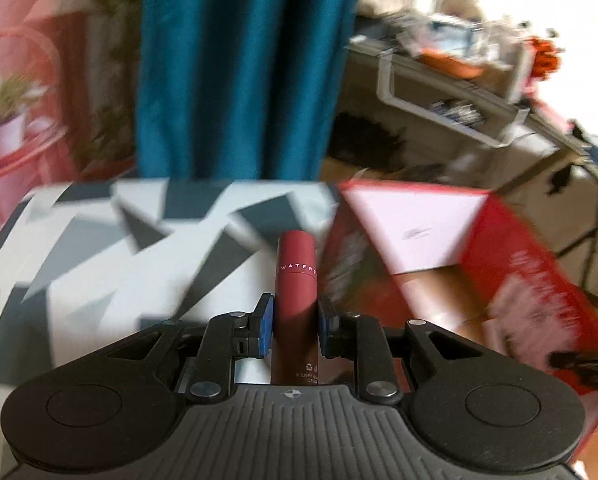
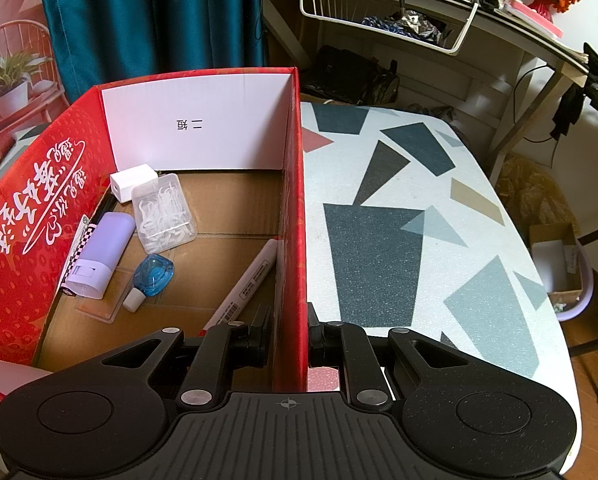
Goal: Organize rigid objects
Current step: 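Carry the red lipstick into the red box and open the left gripper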
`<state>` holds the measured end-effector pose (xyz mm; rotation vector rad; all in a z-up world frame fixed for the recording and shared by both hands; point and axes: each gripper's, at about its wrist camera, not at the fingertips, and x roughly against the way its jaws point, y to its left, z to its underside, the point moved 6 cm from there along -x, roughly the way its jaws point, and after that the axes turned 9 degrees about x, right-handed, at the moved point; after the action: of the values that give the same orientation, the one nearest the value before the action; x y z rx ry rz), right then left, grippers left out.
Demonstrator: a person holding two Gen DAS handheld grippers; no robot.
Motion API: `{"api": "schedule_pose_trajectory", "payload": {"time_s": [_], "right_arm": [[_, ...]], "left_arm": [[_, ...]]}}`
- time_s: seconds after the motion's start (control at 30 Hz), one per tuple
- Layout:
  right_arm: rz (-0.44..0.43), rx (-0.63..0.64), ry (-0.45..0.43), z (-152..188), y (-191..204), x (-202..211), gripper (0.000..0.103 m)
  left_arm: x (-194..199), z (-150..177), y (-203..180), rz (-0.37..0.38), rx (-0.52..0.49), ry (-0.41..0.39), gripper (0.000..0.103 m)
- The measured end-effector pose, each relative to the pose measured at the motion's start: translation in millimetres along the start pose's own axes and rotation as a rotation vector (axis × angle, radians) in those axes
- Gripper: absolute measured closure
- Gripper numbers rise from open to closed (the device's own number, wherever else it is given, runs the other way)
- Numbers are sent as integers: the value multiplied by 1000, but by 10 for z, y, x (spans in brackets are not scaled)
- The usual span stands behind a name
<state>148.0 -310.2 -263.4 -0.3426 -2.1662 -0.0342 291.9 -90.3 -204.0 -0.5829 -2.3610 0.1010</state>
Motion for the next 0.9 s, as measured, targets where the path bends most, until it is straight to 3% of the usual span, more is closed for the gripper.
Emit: {"api": "schedule_pose_trajectory", "payload": {"time_s": [0.23, 0.6, 0.9], "right_arm": [[1, 2, 1, -1, 3, -1, 88], [-3, 4, 1, -1, 6, -6, 88], [-4, 1, -1, -4, 6, -8, 88]], "left_arm": [[-102, -161, -652, 126, -98, -10, 79], [-766, -63, -986, 142, -242, 113, 79], [-907, 95, -1055, 147, -316, 184, 79]]}}
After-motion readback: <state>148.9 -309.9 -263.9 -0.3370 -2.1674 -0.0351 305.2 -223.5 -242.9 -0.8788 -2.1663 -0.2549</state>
